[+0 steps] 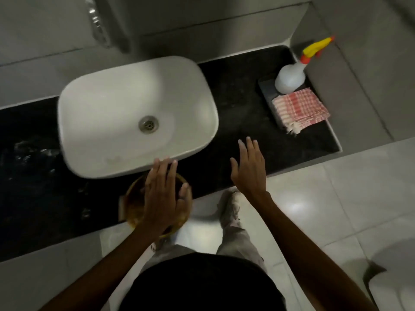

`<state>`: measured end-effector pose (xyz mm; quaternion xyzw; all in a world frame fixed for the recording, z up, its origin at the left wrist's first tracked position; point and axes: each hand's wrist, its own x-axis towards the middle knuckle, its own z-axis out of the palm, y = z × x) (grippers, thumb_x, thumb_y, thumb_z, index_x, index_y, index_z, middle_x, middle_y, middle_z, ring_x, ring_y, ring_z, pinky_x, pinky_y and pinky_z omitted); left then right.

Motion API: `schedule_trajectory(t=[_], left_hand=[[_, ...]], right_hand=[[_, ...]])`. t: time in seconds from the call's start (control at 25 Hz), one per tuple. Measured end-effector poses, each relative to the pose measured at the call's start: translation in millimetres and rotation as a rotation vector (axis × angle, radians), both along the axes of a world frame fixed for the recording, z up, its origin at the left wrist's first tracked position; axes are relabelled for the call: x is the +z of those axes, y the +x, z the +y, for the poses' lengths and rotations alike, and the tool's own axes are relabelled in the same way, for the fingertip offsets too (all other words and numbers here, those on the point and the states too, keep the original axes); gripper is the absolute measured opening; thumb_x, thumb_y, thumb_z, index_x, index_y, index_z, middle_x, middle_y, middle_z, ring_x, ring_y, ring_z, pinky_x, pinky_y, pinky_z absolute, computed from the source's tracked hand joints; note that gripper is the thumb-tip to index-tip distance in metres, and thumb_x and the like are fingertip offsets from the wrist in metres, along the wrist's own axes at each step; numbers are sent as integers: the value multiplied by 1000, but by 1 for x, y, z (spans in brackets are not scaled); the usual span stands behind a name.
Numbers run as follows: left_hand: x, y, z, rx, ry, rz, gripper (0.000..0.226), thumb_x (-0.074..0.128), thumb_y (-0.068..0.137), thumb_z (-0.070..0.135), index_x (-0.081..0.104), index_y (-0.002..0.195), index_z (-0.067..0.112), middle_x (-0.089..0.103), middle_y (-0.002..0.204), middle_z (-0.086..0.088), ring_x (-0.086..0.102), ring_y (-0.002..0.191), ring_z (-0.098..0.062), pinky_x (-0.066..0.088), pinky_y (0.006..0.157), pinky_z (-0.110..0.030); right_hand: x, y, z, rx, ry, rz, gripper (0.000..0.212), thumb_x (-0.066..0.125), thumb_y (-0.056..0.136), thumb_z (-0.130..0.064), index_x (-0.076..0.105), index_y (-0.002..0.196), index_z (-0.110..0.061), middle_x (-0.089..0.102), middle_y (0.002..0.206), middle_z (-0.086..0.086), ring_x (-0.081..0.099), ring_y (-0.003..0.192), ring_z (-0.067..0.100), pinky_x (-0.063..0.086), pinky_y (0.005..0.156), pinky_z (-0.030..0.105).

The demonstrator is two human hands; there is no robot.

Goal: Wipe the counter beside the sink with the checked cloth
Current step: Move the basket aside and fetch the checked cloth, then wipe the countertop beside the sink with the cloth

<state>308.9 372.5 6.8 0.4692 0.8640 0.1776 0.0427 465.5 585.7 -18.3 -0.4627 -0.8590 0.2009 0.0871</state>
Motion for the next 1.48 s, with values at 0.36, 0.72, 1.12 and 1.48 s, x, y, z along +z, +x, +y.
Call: schedule_trajectory(t=[0.36, 0.72, 1.12, 1.48], left_hand=[[-23, 65, 331, -237, -296, -64, 79, 23, 105, 58, 1, 164, 10, -3, 174, -12, -10, 160, -29, 0, 131, -45], [-25, 79, 361, -168, -230, -321, 66, 36, 108, 44, 20, 162, 11, 9, 173, -10, -6, 161, -26, 10, 131, -44], [45, 31, 298, 309, 292, -1575, 97, 83, 78, 46, 36, 157, 18, 50, 156, -10, 51, 141, -25, 40, 120, -45], [100, -157, -88, 404, 524, -1465, 42, 69, 95, 28, 64, 135, 18, 72, 131, -8, 68, 122, -30, 58, 100, -47]], right_hand=[[-23, 39, 300, -291, -70, -159, 74, 45, 103, -39, 22, 159, 3, 29, 164, 26, 29, 152, 42, 22, 126, 52], [-50, 31, 342, -404, -108, -275, 57, 51, 98, -38, 52, 135, 5, 52, 142, 29, 49, 130, 46, 37, 111, 51], [102, -9, 208, 6, -518, 472, 22, 62, 101, -31, 59, 109, -11, 72, 99, 2, 72, 91, 13, 61, 82, 36], [169, -178, -121, 141, -832, 567, 37, 74, 92, -26, 51, 121, -27, 72, 113, -1, 74, 104, 16, 63, 90, 45]])
